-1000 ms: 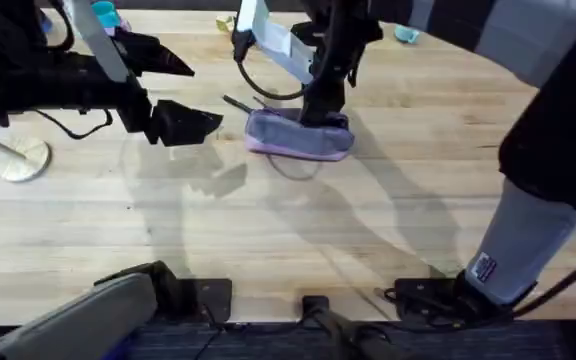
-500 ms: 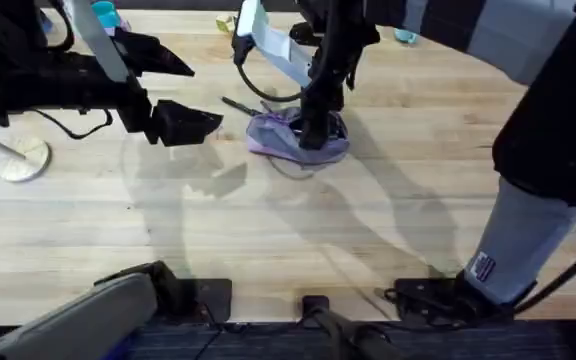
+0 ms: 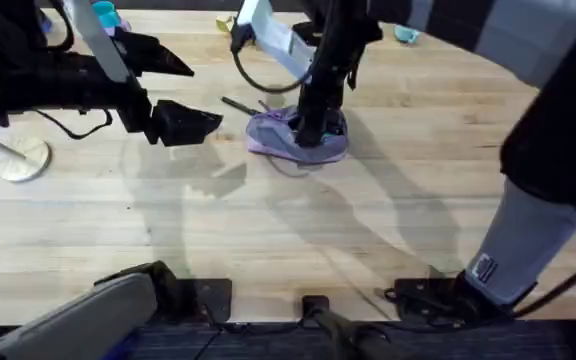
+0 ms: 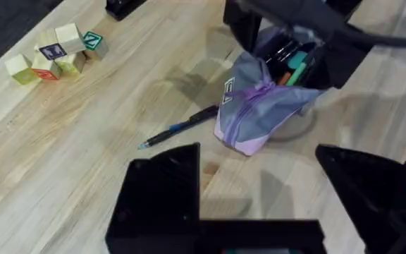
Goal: Unzip the bag, pick up the pens from the table one at a time and place them inside, then zip the bag closed.
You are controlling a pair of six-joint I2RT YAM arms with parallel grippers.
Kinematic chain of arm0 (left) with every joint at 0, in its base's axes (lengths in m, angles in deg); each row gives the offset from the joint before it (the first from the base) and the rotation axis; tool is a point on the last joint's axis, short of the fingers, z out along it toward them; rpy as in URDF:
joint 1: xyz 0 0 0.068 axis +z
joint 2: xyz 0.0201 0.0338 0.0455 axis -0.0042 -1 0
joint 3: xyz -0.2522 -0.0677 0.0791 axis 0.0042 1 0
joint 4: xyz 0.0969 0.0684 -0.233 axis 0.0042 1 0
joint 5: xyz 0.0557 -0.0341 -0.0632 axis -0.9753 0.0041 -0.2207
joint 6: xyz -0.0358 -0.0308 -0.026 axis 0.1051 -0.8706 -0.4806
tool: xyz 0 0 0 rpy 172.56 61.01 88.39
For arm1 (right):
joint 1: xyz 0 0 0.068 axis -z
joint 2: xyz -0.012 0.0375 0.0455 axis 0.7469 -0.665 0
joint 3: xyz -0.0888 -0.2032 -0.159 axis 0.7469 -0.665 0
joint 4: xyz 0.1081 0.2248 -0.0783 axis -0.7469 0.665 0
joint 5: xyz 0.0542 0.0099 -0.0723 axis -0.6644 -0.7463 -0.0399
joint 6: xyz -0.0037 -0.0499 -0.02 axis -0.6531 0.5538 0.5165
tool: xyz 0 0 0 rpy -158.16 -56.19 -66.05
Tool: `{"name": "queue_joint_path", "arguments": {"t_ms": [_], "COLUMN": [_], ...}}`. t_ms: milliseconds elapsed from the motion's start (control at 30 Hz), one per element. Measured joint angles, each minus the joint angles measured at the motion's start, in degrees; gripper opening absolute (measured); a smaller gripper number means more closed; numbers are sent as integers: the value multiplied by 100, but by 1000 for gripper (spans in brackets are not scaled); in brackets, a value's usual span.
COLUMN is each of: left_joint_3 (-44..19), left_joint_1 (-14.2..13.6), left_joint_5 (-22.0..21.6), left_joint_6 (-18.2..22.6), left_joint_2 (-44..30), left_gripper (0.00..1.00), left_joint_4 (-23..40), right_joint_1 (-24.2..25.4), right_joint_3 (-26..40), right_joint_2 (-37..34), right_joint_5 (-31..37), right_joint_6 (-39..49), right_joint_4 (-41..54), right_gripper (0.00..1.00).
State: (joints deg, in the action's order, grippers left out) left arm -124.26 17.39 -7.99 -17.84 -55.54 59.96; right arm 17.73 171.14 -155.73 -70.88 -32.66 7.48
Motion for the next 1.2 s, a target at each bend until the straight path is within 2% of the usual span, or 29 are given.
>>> {"name": "queue_joint_path", "arguments": {"t_ms": [200, 367, 633, 900, 1067, 1100, 1133, 1200], "left_joint_3": [0, 0, 0, 0, -4, -6, -31, -48], "left_joint_1": [0, 0, 0, 25, 306, 399, 658, 843], "left_joint_5": [0, 0, -2, -65, -157, -168, -196, -222], "left_joint_6": [0, 0, 0, 0, 0, 0, 0, 1], "left_joint_2": [0, 1, 1, 2, 0, 0, 0, 1], "left_gripper": [993, 993, 994, 993, 993, 993, 994, 993], "left_joint_4": [0, 0, -2, 50, 181, 214, 307, 365], "right_joint_1": [-4, -5, -15, -76, -257, -297, -423, -499], "right_joint_3": [346, 803, 877, 879, 879, 879, 879, 879], "right_joint_2": [455, 698, 704, 704, 642, 603, 411, 238], "right_joint_5": [-16, -52, -321, -586, -610, -610, -610, -610], "right_joint_6": [-1288, -1939, -2270, -2336, -2352, -2356, -2430, -2507], "right_joint_4": [-34, -73, -206, -1139, -1443, -1497, -1628, -1745], "right_gripper": [996, 996, 996, 996, 996, 996, 996, 996]}}
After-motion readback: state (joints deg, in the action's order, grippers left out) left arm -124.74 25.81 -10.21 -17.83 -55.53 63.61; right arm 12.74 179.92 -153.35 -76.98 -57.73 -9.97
